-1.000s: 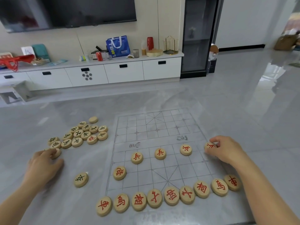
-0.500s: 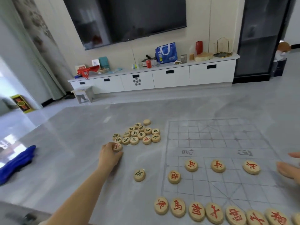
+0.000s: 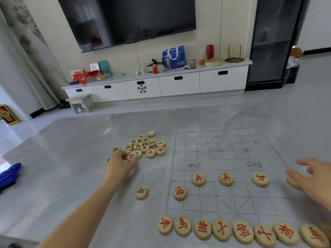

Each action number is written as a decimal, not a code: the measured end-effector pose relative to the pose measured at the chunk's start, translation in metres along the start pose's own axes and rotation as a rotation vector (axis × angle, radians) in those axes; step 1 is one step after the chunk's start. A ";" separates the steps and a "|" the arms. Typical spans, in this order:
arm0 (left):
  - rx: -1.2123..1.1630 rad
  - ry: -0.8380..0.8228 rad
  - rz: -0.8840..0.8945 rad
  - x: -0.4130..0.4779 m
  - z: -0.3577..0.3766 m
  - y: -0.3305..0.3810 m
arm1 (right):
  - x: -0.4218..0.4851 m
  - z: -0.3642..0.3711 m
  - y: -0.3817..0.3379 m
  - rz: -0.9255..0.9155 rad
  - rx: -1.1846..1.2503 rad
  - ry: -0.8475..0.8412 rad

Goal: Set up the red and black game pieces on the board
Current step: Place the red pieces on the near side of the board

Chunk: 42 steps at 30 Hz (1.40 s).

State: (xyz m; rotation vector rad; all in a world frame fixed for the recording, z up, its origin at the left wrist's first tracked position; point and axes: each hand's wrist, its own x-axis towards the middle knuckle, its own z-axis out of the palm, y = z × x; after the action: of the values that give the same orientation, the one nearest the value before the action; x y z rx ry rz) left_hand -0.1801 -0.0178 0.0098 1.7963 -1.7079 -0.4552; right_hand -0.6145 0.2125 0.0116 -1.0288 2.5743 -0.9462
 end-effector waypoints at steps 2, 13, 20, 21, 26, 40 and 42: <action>-0.016 -0.009 0.123 -0.011 0.004 0.022 | -0.005 -0.008 -0.010 -0.002 -0.062 -0.002; -0.093 -0.278 0.446 -0.066 0.039 0.099 | -0.014 -0.022 -0.005 0.012 -0.084 0.023; -0.022 -0.419 0.530 -0.091 0.066 0.135 | -0.016 -0.022 0.000 0.014 -0.096 0.017; -0.017 -0.423 0.535 -0.092 0.068 0.138 | -0.016 -0.023 0.001 0.017 -0.096 0.018; -0.072 -0.410 0.425 -0.074 0.062 0.127 | -0.015 -0.027 0.007 0.024 -0.114 0.023; -0.045 -0.405 0.249 -0.045 0.020 0.055 | -0.013 -0.020 0.004 -0.015 -0.154 0.011; -0.005 -0.479 0.268 -0.049 0.022 0.052 | -0.012 -0.019 0.004 -0.017 -0.172 0.009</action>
State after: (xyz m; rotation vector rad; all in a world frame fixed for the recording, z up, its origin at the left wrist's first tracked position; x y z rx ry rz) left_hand -0.2392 0.0269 0.0187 1.4992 -2.2294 -0.8178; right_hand -0.6156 0.2323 0.0233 -1.0928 2.6972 -0.7444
